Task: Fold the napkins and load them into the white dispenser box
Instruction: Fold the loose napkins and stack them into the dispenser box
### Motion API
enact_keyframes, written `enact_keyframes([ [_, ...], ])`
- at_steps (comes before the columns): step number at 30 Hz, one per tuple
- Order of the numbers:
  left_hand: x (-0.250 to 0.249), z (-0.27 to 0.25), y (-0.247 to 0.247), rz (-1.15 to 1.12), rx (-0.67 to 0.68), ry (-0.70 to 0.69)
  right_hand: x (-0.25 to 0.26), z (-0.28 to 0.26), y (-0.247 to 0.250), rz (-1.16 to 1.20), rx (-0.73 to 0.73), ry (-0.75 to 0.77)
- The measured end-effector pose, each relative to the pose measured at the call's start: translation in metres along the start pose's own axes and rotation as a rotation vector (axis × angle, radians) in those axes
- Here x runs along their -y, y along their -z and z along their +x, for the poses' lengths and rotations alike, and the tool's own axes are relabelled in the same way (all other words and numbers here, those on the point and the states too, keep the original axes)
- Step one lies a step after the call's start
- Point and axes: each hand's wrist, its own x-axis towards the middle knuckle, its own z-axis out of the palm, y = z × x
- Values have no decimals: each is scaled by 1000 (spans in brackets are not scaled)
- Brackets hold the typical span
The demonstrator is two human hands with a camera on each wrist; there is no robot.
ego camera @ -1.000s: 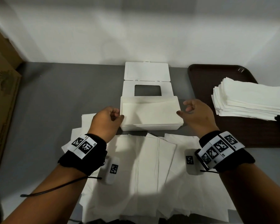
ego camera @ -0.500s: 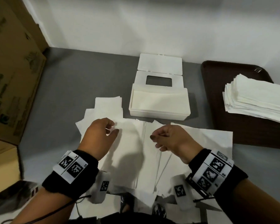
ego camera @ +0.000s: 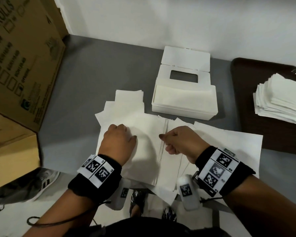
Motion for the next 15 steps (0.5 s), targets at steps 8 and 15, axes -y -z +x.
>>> enact_keyframes([
  [8,5,-1,-5,-161,13,-77,2,1,-15,-122,-13,61],
  [15,6,2,-4,-187,16,-168,2,0,-21,-219,-82,200],
])
